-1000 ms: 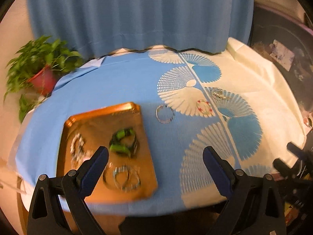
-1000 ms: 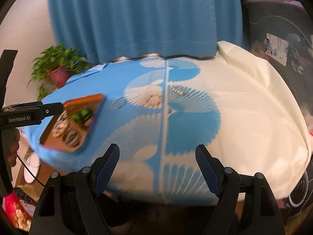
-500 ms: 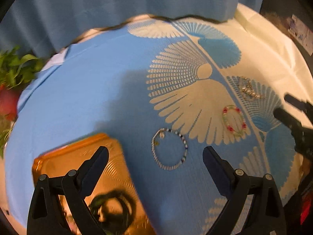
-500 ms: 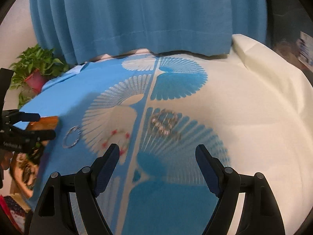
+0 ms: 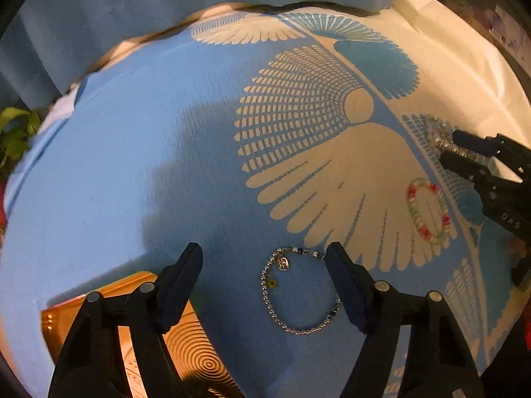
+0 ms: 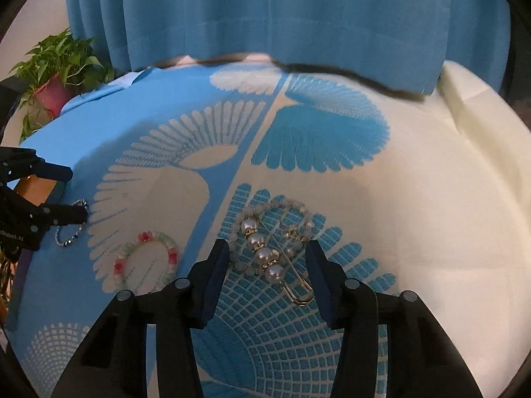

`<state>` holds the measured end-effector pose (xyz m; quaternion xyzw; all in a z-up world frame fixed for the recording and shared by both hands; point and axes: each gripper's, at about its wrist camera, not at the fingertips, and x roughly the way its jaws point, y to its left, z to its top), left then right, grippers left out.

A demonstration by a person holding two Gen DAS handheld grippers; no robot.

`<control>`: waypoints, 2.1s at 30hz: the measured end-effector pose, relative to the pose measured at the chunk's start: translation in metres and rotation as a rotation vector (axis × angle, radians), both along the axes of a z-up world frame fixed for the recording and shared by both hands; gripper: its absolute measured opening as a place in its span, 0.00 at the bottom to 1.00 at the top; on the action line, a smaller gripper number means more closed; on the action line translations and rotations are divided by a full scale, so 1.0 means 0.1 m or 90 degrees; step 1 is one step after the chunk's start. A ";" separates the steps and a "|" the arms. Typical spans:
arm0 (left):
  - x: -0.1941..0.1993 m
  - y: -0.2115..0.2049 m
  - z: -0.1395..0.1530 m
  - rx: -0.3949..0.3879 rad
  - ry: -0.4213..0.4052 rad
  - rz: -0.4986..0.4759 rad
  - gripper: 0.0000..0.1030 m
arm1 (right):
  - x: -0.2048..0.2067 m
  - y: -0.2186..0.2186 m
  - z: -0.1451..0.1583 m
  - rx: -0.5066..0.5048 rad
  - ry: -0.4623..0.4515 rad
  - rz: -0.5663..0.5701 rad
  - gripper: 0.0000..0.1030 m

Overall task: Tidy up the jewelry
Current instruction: 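Move both grippers to the pearl pin and the silver chain bracelet, then grasp the pearl pin with the right gripper while the left grasps the silver chain bracelet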

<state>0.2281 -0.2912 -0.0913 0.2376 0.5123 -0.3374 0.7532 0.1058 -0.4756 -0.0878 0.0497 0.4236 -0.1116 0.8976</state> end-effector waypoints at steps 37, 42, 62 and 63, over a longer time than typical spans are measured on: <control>-0.37 -0.02 0.02 -0.017 0.015 -0.041 0.49 | -0.81 -0.14 0.05 -0.029 0.020 -0.115 0.17; -0.34 0.02 0.07 -0.040 -0.003 -0.012 0.01 | -0.83 -0.17 0.04 -0.018 0.009 -0.119 0.19; -1.38 0.73 1.29 -0.159 -0.114 -0.022 0.01 | -1.44 0.78 1.03 -0.038 -0.091 -0.075 0.11; -1.52 0.83 1.33 -0.163 -0.117 -0.024 0.01 | -1.52 0.88 1.06 -0.033 -0.093 -0.072 0.11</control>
